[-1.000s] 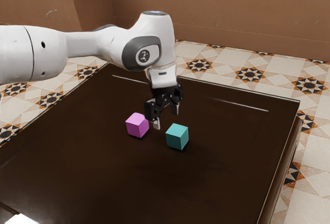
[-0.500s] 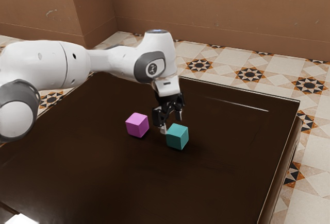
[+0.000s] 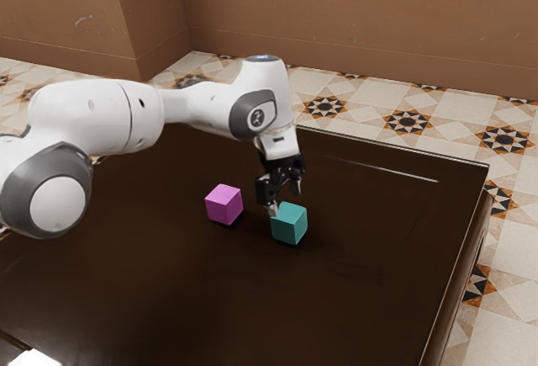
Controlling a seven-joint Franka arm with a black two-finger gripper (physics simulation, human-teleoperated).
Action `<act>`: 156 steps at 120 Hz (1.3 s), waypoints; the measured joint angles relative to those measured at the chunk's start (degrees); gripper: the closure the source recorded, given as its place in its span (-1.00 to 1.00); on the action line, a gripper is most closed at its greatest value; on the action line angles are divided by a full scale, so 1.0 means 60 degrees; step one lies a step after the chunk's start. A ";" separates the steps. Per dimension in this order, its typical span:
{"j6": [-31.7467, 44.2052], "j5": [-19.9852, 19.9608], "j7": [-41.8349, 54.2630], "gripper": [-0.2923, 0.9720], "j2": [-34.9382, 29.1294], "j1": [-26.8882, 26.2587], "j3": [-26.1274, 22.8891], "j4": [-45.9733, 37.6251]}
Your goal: Pick up the blue block with one arm, and put the blue block on the pink block with one arm
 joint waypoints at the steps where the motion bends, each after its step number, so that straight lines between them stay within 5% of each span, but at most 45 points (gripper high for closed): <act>1: 0.0000 -0.0001 -0.0003 -0.54 0.0005 0.0000 0.0006 0.0002; 78: 0.0269 -0.0281 -0.0281 -0.54 0.1048 -0.0090 0.0157 0.0310; 96: 0.0323 -0.0416 -0.0386 -0.17 0.1019 -0.0090 0.0158 0.0284; 128: -0.0114 -0.0393 -0.0504 -0.04 -0.0997 0.0056 0.0162 -0.0982; 156: -0.0927 -0.0289 -0.0372 -0.05 -0.3279 0.1445 0.0173 -0.2777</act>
